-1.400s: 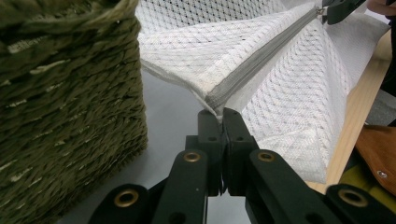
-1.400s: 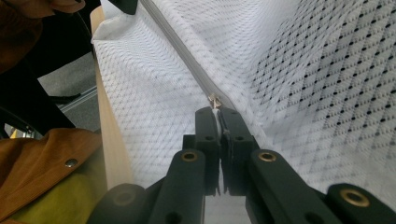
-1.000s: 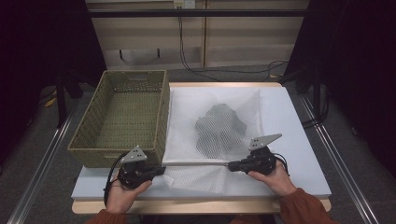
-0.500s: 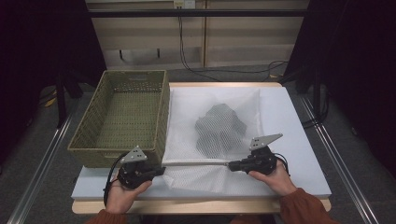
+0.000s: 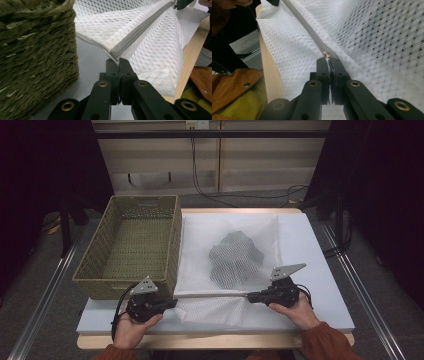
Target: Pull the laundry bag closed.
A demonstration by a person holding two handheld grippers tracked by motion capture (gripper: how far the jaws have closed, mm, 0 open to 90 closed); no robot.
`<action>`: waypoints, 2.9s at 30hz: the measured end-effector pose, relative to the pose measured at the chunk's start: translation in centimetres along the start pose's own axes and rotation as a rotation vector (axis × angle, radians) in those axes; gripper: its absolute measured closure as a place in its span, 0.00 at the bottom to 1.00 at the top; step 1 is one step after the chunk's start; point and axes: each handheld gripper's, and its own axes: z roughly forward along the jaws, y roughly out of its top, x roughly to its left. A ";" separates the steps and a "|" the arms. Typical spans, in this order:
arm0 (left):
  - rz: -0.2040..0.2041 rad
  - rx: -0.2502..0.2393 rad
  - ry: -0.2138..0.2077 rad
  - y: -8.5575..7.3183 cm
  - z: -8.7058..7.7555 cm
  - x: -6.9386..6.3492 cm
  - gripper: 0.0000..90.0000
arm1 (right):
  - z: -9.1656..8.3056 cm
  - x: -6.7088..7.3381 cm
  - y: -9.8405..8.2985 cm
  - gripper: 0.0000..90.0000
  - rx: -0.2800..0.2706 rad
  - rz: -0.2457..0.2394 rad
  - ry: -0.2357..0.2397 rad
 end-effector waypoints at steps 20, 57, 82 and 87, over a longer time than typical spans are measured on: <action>-0.003 0.004 0.001 -0.1 -0.1 0.1 0.98 | -0.6 -0.5 -0.6 0.96 0.001 0.020 -0.023; -0.008 0.011 0.002 -0.1 0.2 0.1 0.98 | -2.0 -0.9 -2.0 0.96 -0.008 0.051 -0.040; -0.006 0.014 0.003 -0.1 0.1 0.1 0.98 | -2.7 -1.1 -2.7 0.96 -0.004 0.071 -0.061; -0.005 0.014 0.004 -0.1 0.1 0.2 0.98 | -2.8 -1.4 -2.8 0.96 -0.007 0.080 -0.070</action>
